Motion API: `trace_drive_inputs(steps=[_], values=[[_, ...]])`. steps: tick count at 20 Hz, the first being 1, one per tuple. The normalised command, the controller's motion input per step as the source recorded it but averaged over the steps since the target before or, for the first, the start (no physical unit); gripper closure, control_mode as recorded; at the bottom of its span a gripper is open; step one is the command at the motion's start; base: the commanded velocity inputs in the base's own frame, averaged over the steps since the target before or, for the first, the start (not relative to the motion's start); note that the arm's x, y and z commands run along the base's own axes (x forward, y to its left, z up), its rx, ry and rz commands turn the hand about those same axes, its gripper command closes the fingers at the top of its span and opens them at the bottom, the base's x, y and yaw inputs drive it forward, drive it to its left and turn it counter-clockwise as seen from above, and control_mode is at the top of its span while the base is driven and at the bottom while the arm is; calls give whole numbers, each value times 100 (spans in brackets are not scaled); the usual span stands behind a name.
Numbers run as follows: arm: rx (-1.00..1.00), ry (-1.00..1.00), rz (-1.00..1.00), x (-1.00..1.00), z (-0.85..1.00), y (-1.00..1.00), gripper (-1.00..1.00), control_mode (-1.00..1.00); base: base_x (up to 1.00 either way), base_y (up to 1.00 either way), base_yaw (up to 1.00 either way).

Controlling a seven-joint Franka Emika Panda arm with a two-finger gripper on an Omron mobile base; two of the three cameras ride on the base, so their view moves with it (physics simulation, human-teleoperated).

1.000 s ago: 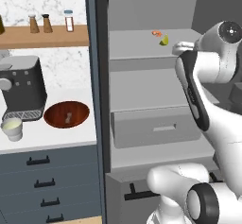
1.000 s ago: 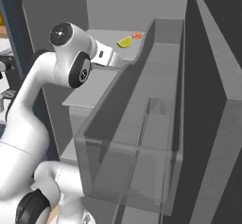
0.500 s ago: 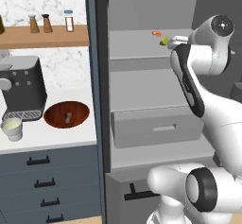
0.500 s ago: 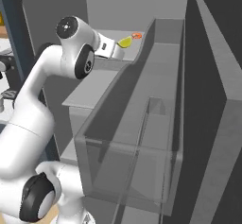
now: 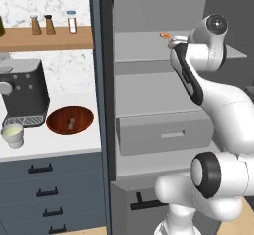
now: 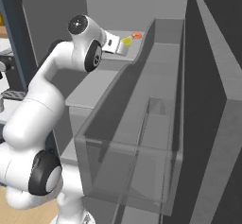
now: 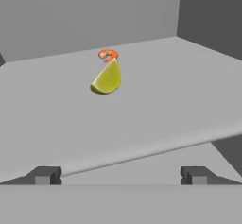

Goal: Grab a lemon wedge from the fridge and one ice cube from the ice bowl, and put them in the glass of lemonade.

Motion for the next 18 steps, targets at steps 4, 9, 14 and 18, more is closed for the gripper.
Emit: trace_drive_inputs(steps=[4, 9, 14, 18], values=[[0, 3, 0, 68, 0, 0, -100, -100, 0, 0, 0], [0, 1, 0, 54, 0, 0, -100, -100, 0, 0, 0], [0, 1, 0, 41, -7, 0, -100, -100, 0, 0, 0], [0, 2, 0, 44, -6, 0, -100, -100, 0, 0, 0]])
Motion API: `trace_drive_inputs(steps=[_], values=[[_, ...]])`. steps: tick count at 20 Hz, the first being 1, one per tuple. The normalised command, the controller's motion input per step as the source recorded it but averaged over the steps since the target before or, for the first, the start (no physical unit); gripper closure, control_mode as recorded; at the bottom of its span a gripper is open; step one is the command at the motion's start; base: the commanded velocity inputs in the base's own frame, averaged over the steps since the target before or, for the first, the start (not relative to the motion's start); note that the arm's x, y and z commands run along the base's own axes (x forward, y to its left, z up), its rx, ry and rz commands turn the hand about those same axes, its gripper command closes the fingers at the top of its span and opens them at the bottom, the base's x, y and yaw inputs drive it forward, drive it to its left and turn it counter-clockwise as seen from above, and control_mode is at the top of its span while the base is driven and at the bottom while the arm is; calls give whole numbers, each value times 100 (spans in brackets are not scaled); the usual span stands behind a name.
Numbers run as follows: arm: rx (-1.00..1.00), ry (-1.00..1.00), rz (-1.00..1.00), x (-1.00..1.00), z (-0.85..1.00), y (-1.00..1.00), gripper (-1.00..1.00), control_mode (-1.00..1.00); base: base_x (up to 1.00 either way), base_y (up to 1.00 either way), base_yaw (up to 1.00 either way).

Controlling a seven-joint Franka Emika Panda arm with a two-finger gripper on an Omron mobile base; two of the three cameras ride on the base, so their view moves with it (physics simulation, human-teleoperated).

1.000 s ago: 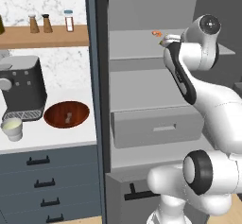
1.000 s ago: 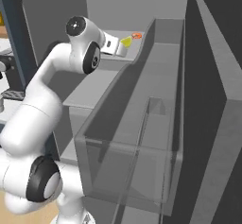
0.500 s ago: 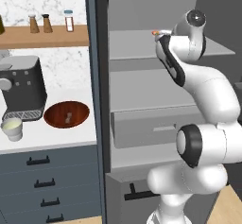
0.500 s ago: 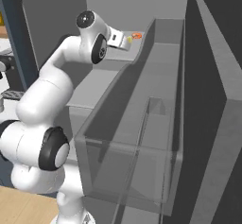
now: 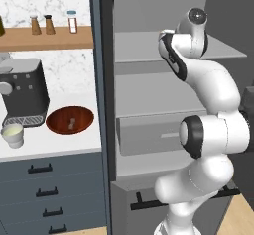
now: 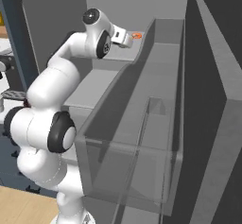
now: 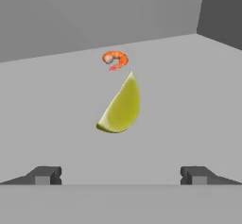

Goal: Grab a lemon wedge from the fridge and one ice cube from the ice bowl, and put them in the glass of lemonade.

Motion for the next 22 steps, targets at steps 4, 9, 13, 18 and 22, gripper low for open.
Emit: trace_drive_inputs(steps=[4, 9, 13, 18, 22], values=[[0, 4, 1, 35, -11, 0, -100, -100, 0, 0, 0], [0, 4, 1, 20, -11, -1, -100, -100, 0, 0, 0], [0, 0, 0, 39, 0, -1, -100, -100, 0, 0, 0], [0, 0, 2, 23, -16, -5, -100, -100, 0, 0, 0], [0, 0, 3, 20, -14, -16, -100, -100, 0, 0, 0]])
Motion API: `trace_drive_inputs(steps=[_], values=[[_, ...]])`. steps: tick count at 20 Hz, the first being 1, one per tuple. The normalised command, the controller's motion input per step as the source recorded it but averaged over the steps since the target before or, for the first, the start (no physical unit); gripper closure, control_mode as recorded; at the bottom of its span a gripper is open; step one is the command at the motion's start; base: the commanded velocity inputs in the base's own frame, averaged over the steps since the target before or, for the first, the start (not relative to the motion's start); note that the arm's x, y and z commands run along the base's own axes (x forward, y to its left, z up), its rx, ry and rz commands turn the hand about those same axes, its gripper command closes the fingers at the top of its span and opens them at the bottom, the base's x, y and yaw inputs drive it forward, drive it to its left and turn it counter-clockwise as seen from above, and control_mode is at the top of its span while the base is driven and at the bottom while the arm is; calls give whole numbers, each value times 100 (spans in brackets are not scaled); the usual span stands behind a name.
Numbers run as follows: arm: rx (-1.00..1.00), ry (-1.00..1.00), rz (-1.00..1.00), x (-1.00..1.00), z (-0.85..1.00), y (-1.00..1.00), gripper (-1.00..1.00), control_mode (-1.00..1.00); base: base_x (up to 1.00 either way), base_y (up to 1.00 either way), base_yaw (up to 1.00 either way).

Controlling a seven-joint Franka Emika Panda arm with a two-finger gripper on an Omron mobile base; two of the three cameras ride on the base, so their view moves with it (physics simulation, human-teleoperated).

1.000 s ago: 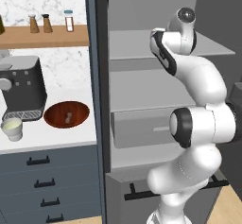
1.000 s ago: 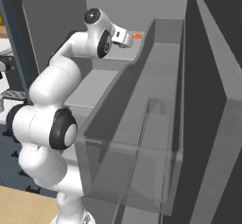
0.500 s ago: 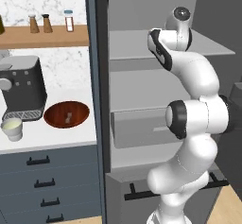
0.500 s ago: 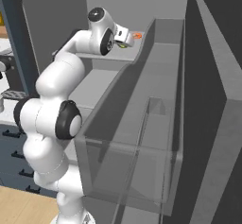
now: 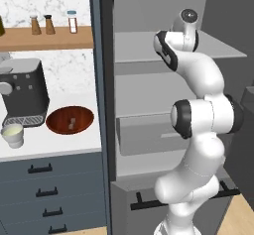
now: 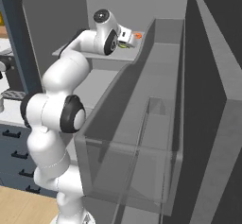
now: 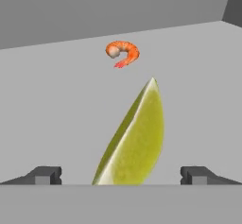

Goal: Grab a lemon wedge from the fridge and one ice cube from the ice bowl, and put them in the glass of lemonade.

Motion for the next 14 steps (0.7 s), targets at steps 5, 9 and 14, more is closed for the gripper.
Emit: trace_drive_inputs(steps=[5, 9, 14], values=[[0, 0, 3, 30, -7, -6, -100, -100, 0, 0, 0], [0, 0, 0, 15, -3, 0, -100, -100, 0, 0, 0], [0, 0, 0, 0, -3, 0, 100, -100, 0, 0, 0]])
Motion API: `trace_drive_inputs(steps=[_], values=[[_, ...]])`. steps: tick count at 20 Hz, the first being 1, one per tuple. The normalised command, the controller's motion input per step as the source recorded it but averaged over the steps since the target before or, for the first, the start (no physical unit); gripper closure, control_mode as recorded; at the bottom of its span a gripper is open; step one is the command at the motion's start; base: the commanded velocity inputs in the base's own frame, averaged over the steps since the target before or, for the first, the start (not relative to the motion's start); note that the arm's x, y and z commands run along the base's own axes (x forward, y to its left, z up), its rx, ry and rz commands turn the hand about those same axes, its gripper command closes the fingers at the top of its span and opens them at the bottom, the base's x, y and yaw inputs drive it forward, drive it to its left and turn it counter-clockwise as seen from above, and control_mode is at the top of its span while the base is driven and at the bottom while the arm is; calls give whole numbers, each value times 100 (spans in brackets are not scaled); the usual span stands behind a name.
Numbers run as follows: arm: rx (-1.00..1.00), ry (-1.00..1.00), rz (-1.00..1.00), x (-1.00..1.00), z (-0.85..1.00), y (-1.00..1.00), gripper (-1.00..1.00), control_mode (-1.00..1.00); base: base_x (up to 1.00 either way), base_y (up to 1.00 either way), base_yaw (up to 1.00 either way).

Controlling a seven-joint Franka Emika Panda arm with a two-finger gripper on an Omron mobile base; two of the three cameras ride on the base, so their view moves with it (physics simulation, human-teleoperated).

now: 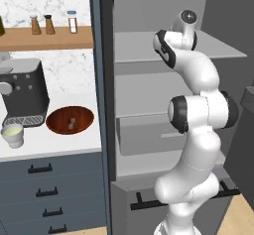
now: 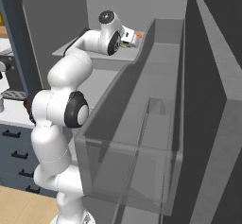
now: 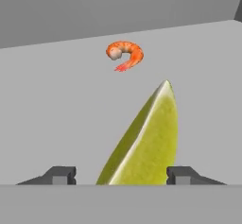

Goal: Grab a lemon wedge from the fridge and one ice cube from the ice bowl, and put them in the glass of lemonade.

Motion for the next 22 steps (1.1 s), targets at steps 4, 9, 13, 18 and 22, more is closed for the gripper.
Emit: trace_drive_inputs(steps=[4, 9, 13, 18, 22], values=[[0, 0, 0, 0, 0, 0, 100, -100, 0, 0, 0], [0, -1, 0, -13, 1, 0, 100, -100, 0, 0, 0], [0, -36, 0, -100, 22, 1, 100, -100, 0, 0, 0], [0, -47, 0, -100, 22, 22, 100, -100, 0, 0, 0], [0, -8, 2, -100, 40, 23, 100, -100, 0, 0, 0]])
